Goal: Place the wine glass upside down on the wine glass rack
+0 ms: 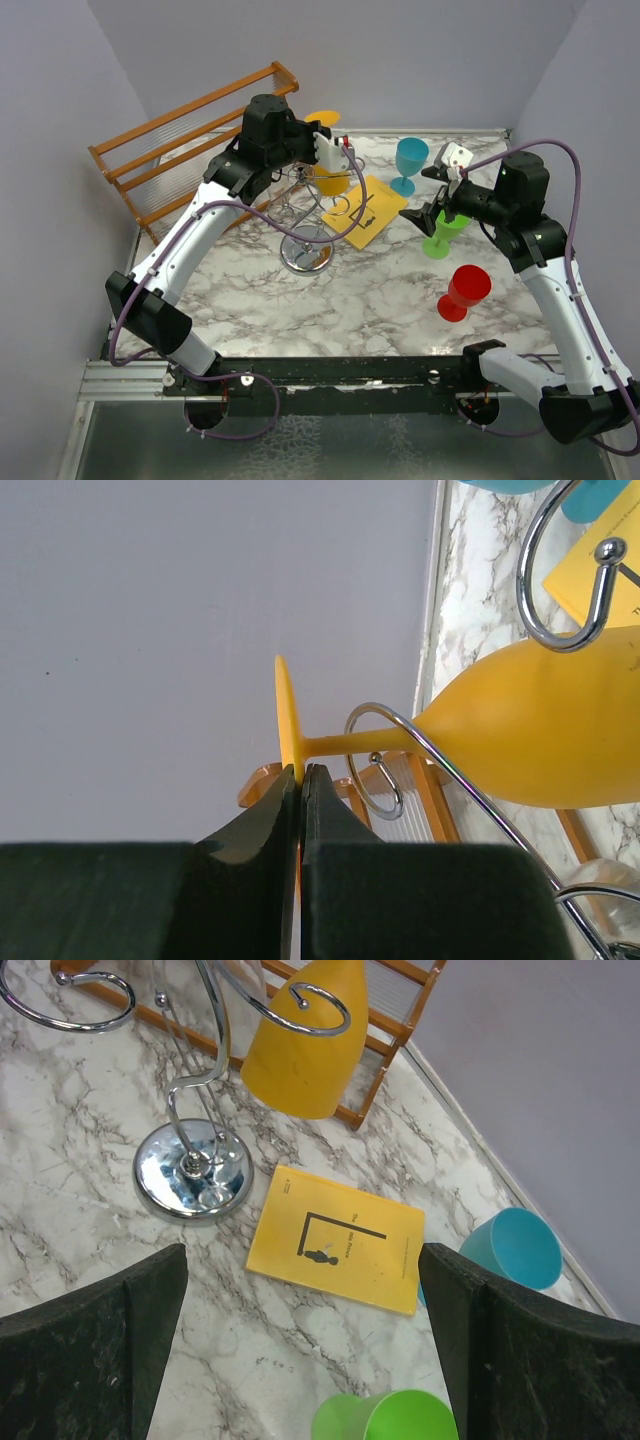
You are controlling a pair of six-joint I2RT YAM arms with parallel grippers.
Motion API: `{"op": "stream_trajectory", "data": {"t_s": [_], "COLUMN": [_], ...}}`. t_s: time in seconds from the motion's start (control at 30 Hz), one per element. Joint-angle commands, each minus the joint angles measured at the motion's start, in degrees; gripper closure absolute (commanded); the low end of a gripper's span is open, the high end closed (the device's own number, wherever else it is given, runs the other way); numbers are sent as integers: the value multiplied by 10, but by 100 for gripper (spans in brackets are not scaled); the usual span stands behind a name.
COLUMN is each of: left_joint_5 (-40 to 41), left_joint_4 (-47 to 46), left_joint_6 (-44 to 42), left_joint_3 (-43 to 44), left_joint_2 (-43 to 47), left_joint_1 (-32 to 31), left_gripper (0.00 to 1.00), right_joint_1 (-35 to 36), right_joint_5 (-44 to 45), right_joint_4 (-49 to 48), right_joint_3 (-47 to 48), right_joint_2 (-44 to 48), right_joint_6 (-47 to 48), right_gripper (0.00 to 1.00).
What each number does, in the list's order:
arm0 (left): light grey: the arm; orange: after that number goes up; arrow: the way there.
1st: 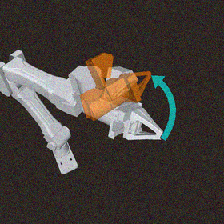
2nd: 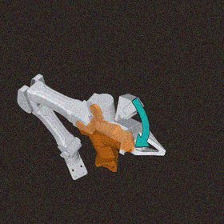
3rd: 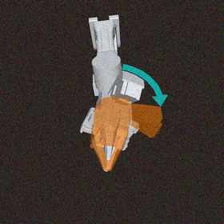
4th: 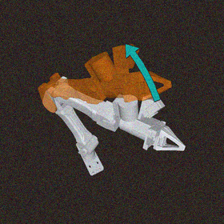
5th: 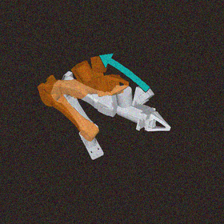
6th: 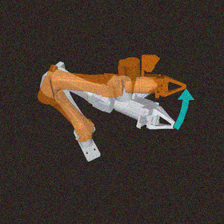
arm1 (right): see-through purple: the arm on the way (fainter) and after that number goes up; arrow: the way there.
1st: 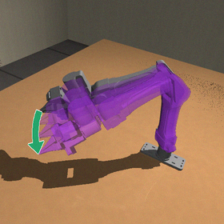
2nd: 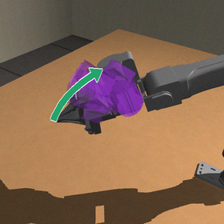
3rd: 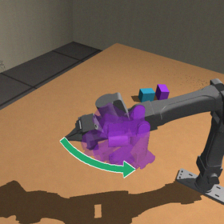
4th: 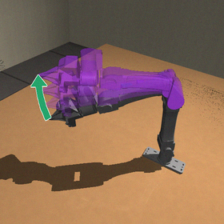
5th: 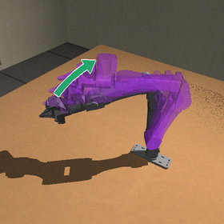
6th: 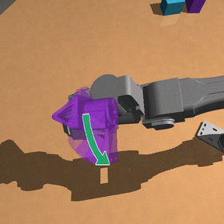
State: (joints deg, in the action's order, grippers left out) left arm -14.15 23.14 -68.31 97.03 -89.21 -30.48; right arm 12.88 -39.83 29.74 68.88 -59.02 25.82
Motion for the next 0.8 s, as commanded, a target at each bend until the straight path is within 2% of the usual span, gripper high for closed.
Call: {"op": "stream_trajectory", "data": {"t_s": [0.0,0.4,0.77], "left_joint_5": [27,19,46], "left_joint_4": [-10,-27,9], "left_joint_6": [23,60,50], "left_joint_3": [-8,8,15], "left_joint_2": [0,-18,-10], "left_joint_1": [0,-2,-2], "left_gripper": [100,100,100], "right_joint_1": [-3,-3,-3], "right_joint_5": [12,14,15], "right_joint_4": [-17,-18,-23], "right_joint_3": [-7,-9,-16], "right_joint_2": [11,12,16], "right_joint_6": [6,7,9], "right_gripper": [2,2,2]}}
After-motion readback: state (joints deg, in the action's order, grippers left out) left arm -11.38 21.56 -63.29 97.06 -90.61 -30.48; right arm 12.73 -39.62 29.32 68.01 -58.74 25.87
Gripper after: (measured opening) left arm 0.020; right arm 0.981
